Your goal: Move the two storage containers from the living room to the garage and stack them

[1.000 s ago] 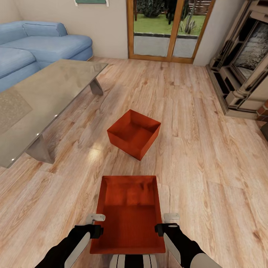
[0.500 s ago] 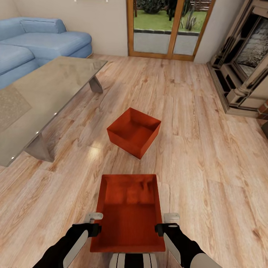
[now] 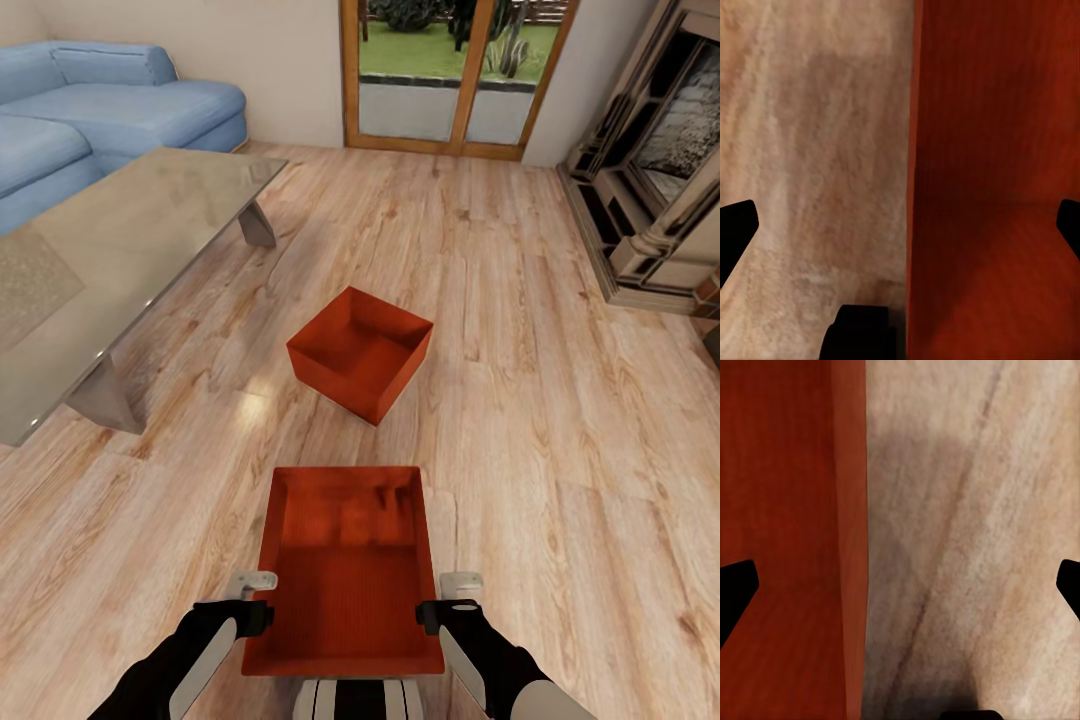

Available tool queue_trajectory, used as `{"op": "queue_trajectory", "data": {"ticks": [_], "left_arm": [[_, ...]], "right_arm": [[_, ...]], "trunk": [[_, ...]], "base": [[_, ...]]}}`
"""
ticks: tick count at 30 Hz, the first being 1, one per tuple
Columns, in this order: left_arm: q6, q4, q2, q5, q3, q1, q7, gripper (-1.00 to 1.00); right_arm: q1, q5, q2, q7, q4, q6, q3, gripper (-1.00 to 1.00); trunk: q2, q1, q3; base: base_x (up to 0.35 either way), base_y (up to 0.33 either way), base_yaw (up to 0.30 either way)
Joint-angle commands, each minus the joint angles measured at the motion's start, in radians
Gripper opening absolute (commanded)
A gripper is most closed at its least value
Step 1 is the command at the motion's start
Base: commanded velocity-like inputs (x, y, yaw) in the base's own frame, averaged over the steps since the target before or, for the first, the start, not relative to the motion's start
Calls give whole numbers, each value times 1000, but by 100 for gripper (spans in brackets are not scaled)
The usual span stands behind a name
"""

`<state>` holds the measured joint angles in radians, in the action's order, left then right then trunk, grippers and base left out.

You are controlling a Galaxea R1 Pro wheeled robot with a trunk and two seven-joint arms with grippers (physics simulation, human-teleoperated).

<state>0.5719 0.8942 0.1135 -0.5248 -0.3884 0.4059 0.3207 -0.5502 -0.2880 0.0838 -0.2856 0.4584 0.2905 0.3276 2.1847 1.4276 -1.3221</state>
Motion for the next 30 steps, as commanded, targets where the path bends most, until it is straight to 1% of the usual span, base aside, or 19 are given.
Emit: {"op": "queue_trajectory", "data": {"ticks": [1,30], "left_arm": [[2,2,1,-10,-5,1,9,100],[2,4,1,-11,-5,1,6,100]], "right_arm": [[0,-10,-1,-9,2,4,8,100],[0,-10,-1,-9,2,4,8,100]], "trunk": [[0,0,-1],[0,0,-26]], "base": [[0,0,0],[0,0,0]]}}
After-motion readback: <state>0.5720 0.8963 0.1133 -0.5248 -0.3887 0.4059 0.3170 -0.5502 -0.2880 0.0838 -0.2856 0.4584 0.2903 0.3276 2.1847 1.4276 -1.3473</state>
